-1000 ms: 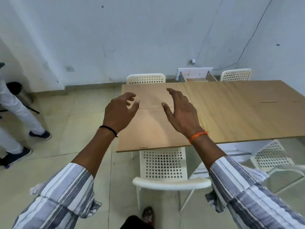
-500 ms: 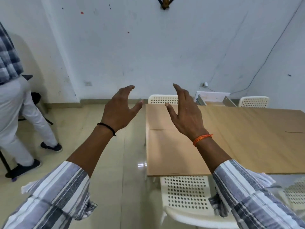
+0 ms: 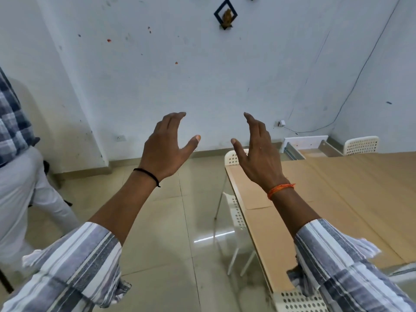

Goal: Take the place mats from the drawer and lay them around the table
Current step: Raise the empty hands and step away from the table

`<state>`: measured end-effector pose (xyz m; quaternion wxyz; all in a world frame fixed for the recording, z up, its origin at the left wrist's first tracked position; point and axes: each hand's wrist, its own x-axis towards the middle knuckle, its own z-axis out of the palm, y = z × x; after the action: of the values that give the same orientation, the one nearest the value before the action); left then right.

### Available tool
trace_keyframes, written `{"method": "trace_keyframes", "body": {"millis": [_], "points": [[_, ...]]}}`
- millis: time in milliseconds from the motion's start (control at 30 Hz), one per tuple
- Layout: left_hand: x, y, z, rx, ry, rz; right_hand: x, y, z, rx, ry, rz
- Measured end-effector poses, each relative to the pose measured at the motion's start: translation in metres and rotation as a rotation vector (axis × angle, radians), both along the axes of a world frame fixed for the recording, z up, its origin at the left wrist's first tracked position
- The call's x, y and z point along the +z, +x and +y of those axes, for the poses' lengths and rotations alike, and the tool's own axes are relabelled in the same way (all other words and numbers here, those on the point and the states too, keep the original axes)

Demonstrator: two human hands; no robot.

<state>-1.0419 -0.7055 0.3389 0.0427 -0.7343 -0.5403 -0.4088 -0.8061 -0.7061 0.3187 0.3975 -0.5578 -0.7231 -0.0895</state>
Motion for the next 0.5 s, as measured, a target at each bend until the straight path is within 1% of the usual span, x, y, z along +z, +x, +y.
{"method": "trace_keyframes", "body": {"millis": [200, 367, 500], "points": [[-0.011, -0.038, 0.084, -0.036, -0.011, 0.012, -0.01, -0.034, 0.075, -0.068, -0.008, -0.007], [-0.019, -0.062, 0.185, -0.072, 0.002, 0.021, -0.019, -0.054, 0.169, -0.118, 0.007, 0.013], [-0.009, -0.074, 0.283, -0.098, -0.028, 0.027, -0.015, -0.07, 0.261, -0.164, -0.013, 0.059]]}}
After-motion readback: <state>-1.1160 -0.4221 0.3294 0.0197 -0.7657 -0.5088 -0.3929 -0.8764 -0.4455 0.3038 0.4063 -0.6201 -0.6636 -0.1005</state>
